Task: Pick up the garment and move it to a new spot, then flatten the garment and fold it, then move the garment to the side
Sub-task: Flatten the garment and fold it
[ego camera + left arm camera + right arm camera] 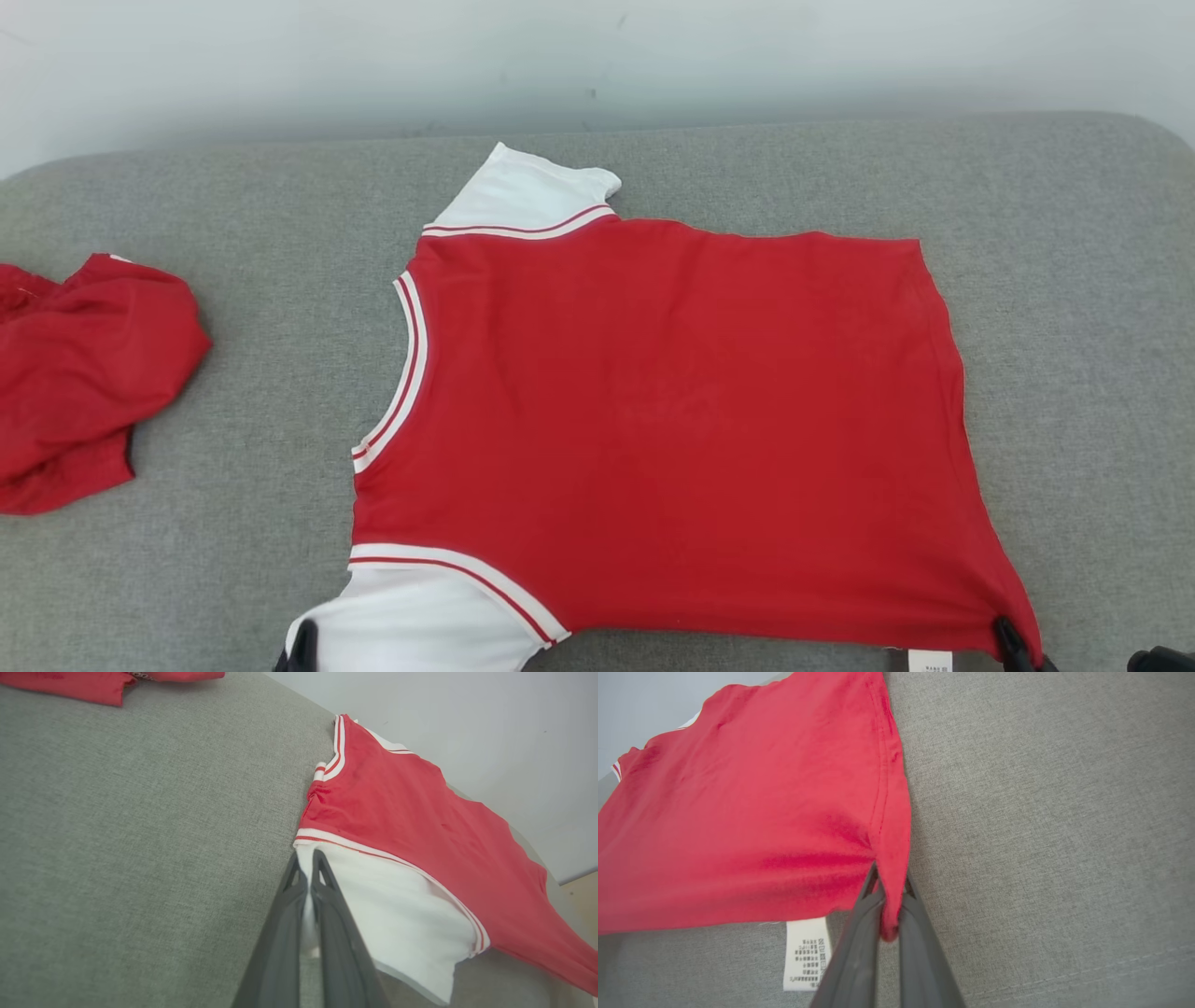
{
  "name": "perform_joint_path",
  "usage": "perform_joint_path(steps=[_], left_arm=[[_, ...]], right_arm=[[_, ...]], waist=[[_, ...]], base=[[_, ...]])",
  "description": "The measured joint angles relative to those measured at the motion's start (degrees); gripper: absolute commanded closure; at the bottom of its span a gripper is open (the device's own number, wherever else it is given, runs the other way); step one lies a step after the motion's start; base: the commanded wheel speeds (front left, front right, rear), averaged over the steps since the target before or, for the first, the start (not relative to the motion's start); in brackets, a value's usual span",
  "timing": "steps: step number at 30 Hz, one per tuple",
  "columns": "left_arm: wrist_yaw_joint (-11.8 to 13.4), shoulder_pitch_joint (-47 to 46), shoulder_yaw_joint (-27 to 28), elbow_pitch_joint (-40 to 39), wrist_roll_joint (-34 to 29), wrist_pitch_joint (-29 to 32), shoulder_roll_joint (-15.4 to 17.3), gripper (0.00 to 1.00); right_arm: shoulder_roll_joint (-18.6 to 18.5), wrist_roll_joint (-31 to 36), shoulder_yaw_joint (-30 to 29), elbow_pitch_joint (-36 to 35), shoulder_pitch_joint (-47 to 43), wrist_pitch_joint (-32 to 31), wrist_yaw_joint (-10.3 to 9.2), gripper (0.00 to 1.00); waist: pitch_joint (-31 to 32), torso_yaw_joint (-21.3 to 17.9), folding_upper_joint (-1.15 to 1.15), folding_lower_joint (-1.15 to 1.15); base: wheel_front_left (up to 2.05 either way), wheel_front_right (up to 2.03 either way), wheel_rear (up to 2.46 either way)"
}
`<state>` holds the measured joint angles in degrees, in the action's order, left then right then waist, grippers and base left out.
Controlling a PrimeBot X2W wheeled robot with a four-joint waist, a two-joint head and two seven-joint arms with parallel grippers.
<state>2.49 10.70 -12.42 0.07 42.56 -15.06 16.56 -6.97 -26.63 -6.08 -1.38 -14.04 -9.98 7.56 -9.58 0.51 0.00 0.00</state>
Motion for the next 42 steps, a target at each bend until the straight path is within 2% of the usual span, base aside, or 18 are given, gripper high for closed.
perform_joint_path(steps=[11, 18, 23, 30, 31, 32, 33, 34, 42], left_arm=[[-2.5, -9.7, -1.7, 1.9, -1.6, 2.2, 1.0, 1.00], [-4.0, -18.5, -2.0, 4.7, -2.2, 4.9, 3.0, 1.00], [-5.3, -25.4, -3.0, 10.2, -3.0, 6.8, 3.6, 1.00], [-7.3, -34.7, -4.4, 21.6, -3.3, 6.8, 2.7, 1.00], [-7.6, -35.9, -4.7, 23.2, -3.3, 6.4, 2.5, 0.91], [-7.7, -37.0, -5.0, 24.9, -3.4, 6.2, 2.2, 0.91], [-8.1, -37.9, -5.4, 26.3, -3.8, 5.7, 1.9, 0.13], [-8.1, -38.7, -5.6, 27.9, -3.9, 5.1, 1.5, 0.00], [-9.1, -40.4, -5.5, 33.9, -4.4, 1.1, 1.3, 0.00]], right_arm=[[0.6, -4.0, 1.3, 1.7, 6.0, -3.8, 0.00, 1.00], [1.0, -5.6, 3.6, 4.7, 12.6, -4.8, 0.00, 1.00], [1.2, -6.1, 4.2, 7.8, 18.3, -5.7, 0.00, 1.00], [1.1, -6.2, 4.9, 14.6, 27.5, -5.9, 0.00, 1.00], [1.1, -6.1, 4.9, 15.8, 28.7, -5.4, 0.00, 0.58], [1.1, -5.9, 4.9, 16.8, 29.8, -4.5, -0.01, 0.58], [1.0, -5.7, 5.0, 17.9, 30.9, -3.7, 0.00, 0.00], [0.9, -5.5, 5.3, 18.9, 31.7, -3.0, -0.01, 0.00], [-3.2, -2.8, 8.8, 22.8, 32.0, 2.4, 0.00, 0.00]], waist=[[0.4, -1.4, 0.00, 0.00], [-0.9, -3.4, 0.01, 0.01], [-2.2, -4.5, 0.01, 0.01], [-3.7, -5.7, 0.01, 0.01], [-3.8, -5.8, 0.01, 0.01], [-3.9, -5.8, 0.01, 0.01], [-3.9, -5.8, 0.01, 0.02], [-3.9, -5.7, 0.01, 0.02], [-3.0, -4.6, 0.01, 0.01]], base=[[0.00, 0.00, 0.00], [0.00, 0.00, 0.00], [0.00, 0.00, 0.00], [0.00, 0.00, 0.00], [0.00, 0.00, 0.00], [0.00, 0.00, 0.00], [0.00, 0.00, 0.00], [0.00, 0.00, 0.00], [0.00, 0.00, 0.00]])
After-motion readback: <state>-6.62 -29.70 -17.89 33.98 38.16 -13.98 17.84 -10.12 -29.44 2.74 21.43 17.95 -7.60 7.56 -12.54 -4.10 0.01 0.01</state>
